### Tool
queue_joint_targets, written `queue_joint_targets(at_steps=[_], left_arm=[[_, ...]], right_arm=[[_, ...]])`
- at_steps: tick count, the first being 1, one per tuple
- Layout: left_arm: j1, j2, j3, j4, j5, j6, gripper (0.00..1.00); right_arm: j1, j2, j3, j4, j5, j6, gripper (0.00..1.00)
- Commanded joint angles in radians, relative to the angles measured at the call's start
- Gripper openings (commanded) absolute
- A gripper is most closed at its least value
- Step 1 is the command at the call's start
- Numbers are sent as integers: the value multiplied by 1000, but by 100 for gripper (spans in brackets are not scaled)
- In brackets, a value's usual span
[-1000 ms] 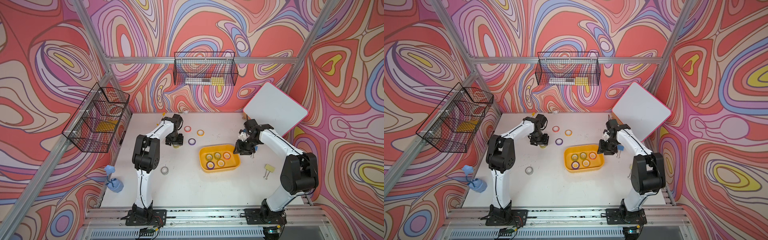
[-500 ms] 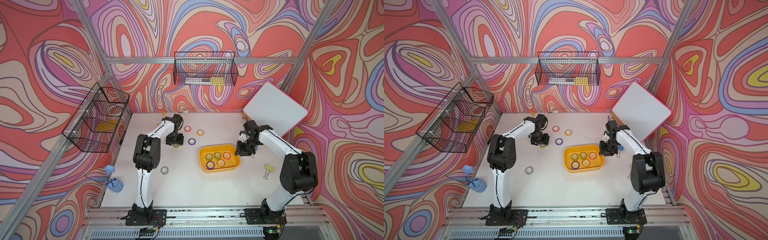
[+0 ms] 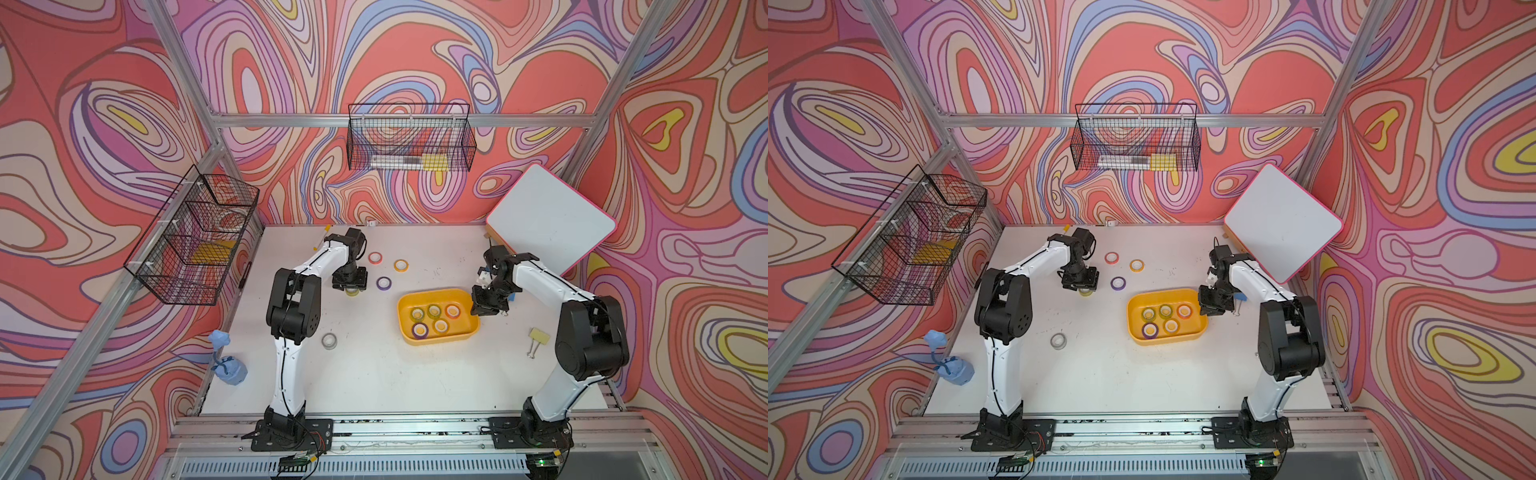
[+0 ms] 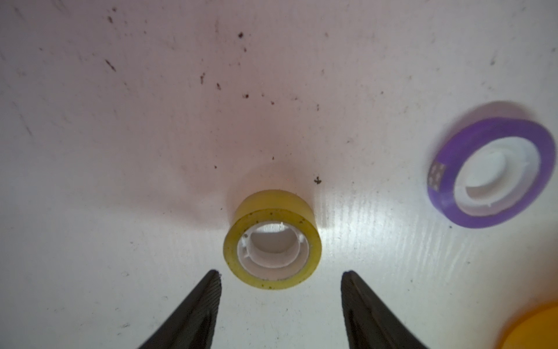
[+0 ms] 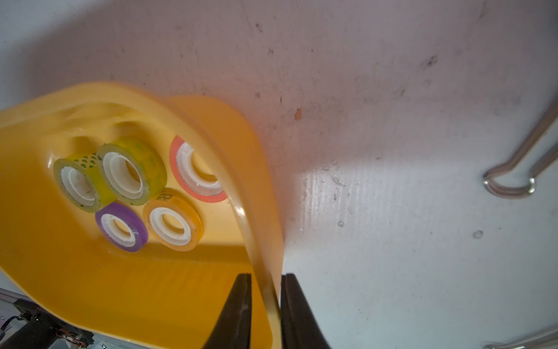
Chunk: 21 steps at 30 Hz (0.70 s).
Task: Put the transparent tape into the storage box
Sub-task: Move the storage box to the center of the board.
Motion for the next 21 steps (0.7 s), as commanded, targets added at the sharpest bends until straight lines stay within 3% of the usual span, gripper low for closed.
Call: queue_joint_targets(at_steps=[1, 21], left_arm=[[7, 8, -16, 8, 15, 10, 66], [7, 48, 16, 13, -4, 8, 68]], right_arm=[[5, 6, -11, 14, 2, 7, 17], [17, -53, -27, 35, -61, 35, 3]])
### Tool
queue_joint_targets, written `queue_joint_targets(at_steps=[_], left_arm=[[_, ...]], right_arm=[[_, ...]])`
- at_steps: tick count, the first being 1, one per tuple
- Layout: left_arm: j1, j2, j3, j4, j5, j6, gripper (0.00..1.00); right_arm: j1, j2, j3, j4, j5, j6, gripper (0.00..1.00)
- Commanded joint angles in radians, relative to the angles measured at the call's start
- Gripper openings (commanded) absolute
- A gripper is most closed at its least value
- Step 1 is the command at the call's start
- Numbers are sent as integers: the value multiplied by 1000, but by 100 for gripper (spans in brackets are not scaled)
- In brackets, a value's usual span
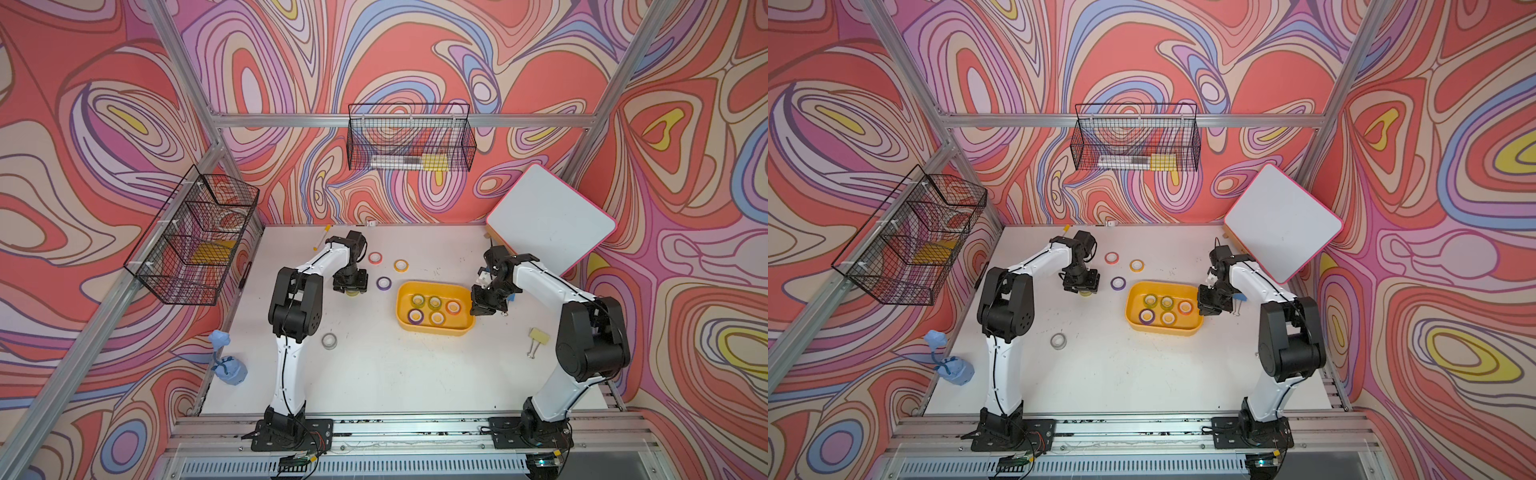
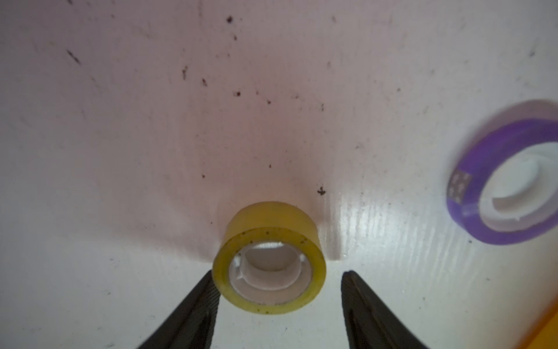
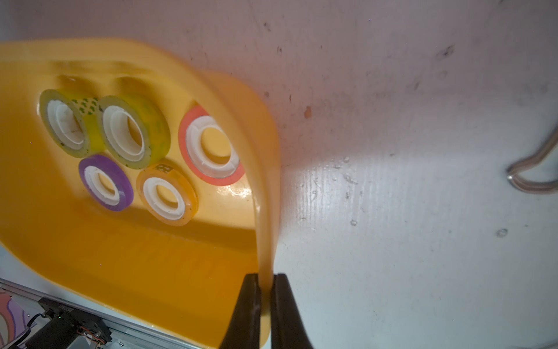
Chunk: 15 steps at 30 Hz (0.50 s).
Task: Put the transparent tape into the storage box
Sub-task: Move the storage box to the center of the board.
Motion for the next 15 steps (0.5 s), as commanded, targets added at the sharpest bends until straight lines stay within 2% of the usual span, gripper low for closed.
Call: queue_joint_targets(at_steps=[1, 8, 15], left_arm=[[7, 20, 22, -3, -10, 8, 68], [7, 22, 23, 4, -6, 6, 68], [7, 26, 29, 5, -4, 0, 69]], right_arm=[[12, -39, -15, 16, -24, -8, 3], [28, -34, -22, 15, -46, -38, 0], [59, -19, -19, 29, -58, -14, 0]])
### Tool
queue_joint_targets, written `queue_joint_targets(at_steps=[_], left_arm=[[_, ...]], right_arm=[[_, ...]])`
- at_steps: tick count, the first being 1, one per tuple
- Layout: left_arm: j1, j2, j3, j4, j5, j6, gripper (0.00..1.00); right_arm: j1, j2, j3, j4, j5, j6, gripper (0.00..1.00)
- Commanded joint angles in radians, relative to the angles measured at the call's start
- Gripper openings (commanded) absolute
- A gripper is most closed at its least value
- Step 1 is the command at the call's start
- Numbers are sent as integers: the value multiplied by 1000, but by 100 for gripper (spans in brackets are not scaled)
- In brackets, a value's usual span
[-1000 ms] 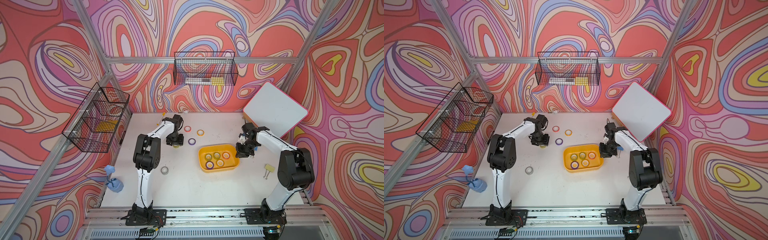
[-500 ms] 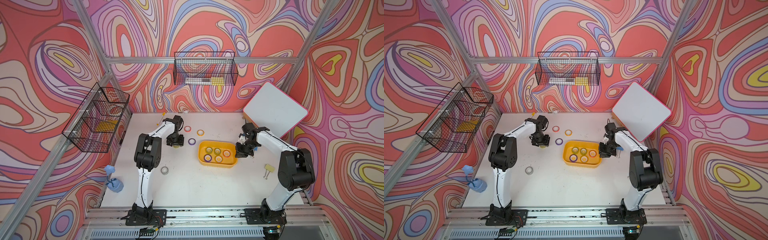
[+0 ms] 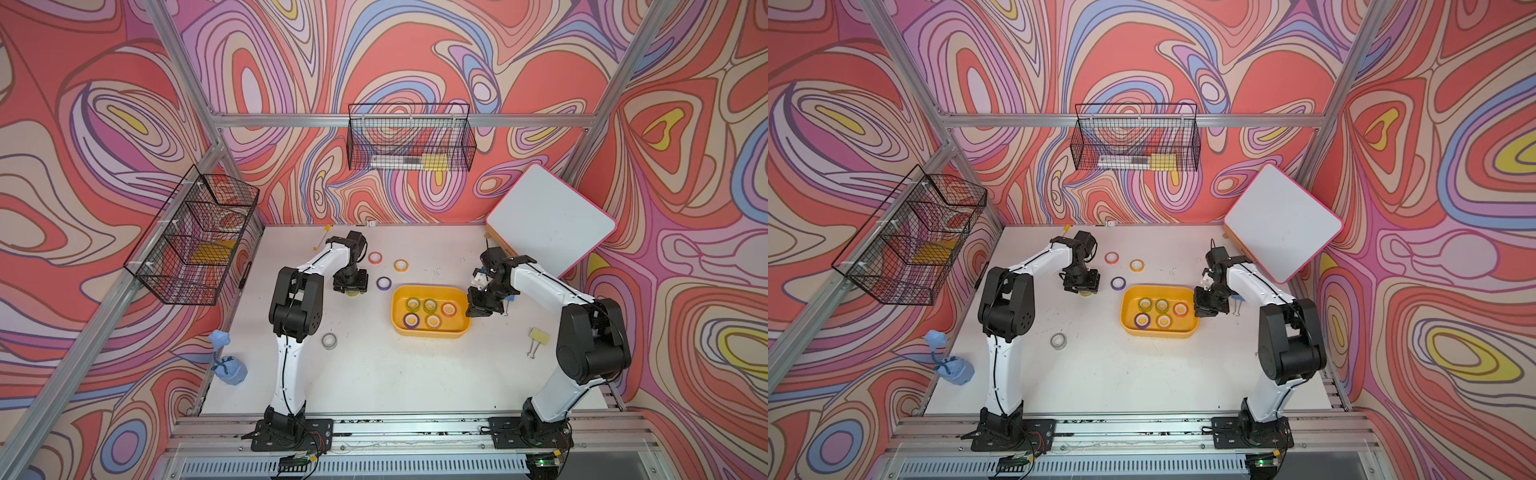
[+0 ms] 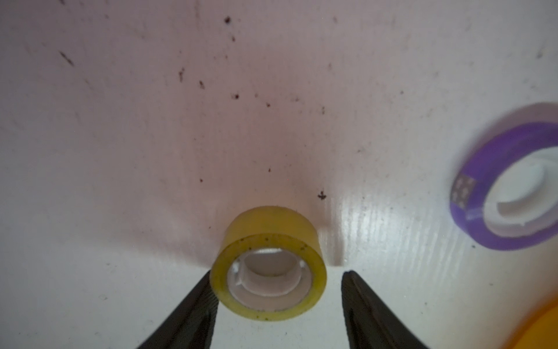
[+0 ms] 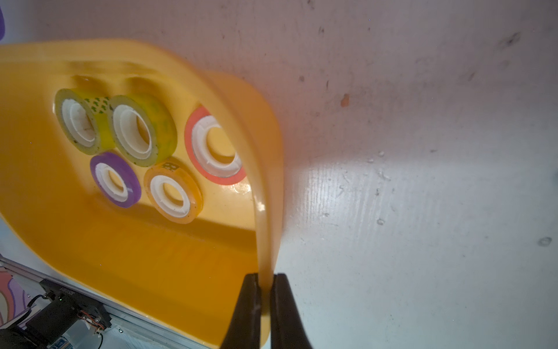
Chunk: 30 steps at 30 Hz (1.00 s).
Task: Put the transparent tape into the storage box
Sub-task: Move the storage box to the center of the board.
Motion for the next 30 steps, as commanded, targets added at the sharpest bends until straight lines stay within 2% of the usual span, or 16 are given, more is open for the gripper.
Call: queue_joint_targets(at_steps=[1, 18, 26, 30], left_arm=[[7, 20, 22, 3, -5, -1, 69], [8, 22, 21, 19, -44, 1, 69], [7, 16, 18, 33, -27, -10, 58], [7, 19, 16, 29, -21, -12, 58]], right_arm=[[30, -4, 0, 21, -28, 11, 0], [103, 45, 55, 27, -34, 41, 0], [117, 46, 60, 24, -33, 47, 0], [117, 75, 66, 22, -32, 46, 0]])
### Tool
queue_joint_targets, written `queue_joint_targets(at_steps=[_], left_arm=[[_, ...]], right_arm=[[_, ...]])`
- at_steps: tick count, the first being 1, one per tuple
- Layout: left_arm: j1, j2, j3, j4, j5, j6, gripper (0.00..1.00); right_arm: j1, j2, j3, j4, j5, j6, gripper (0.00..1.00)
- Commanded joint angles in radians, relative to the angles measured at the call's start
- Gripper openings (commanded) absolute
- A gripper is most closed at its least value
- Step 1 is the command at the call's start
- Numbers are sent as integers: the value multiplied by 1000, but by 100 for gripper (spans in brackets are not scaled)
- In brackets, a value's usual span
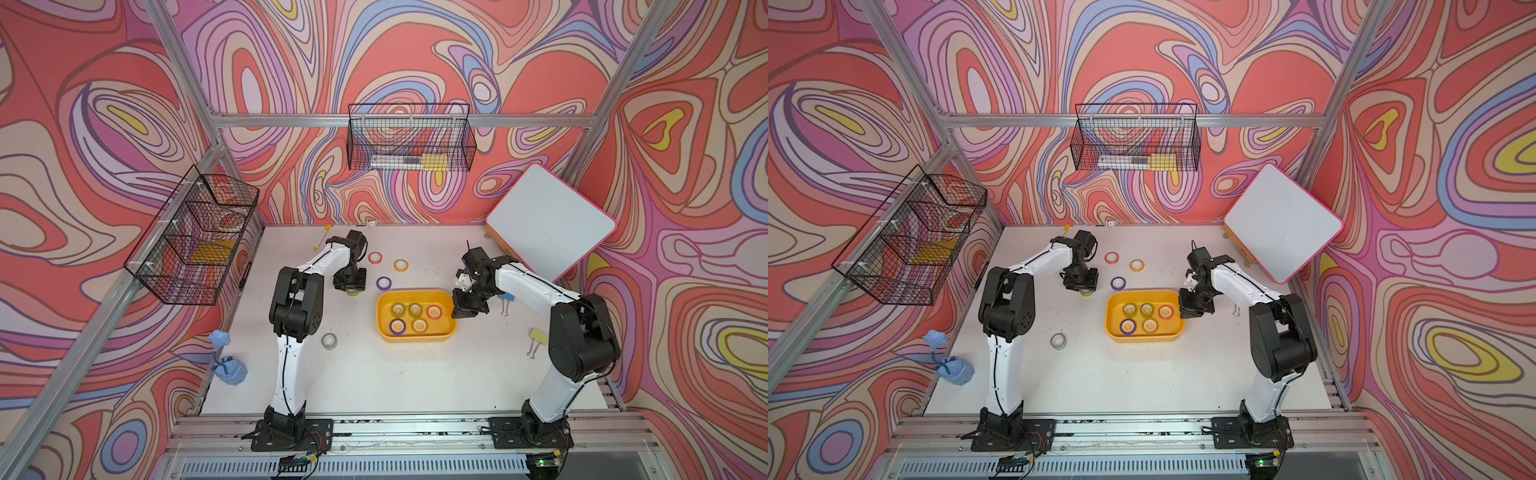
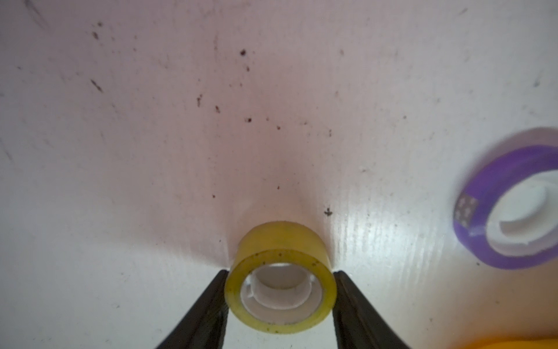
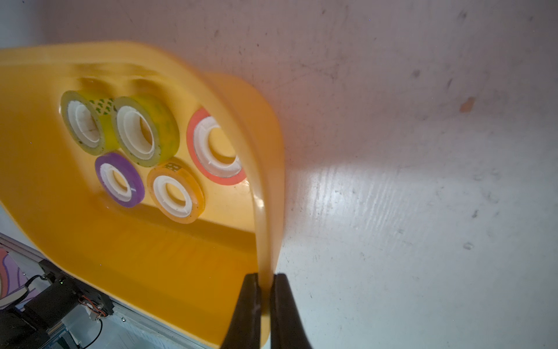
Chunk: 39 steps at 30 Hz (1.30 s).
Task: Put the transparent tape into the storage box
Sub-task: Move the storage box to the center of the board, then place the tape in the storage box.
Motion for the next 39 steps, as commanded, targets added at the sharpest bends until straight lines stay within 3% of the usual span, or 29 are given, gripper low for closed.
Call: queue_joint_targets(at_steps=[1, 9, 25, 39], left_arm=[[7, 15, 13, 2, 8, -7, 58], [8, -10, 9, -15, 7, -11, 56], [-6, -197, -9, -132, 3, -76, 55], [-209, -290, 75, -310, 9, -102, 56]], right_arm=[[4, 23, 24, 0, -12, 9, 0], [4, 23, 21, 3, -10, 8, 0], [4, 34, 5, 31, -17, 4, 0], [5, 31, -3, 35, -12, -10, 0]])
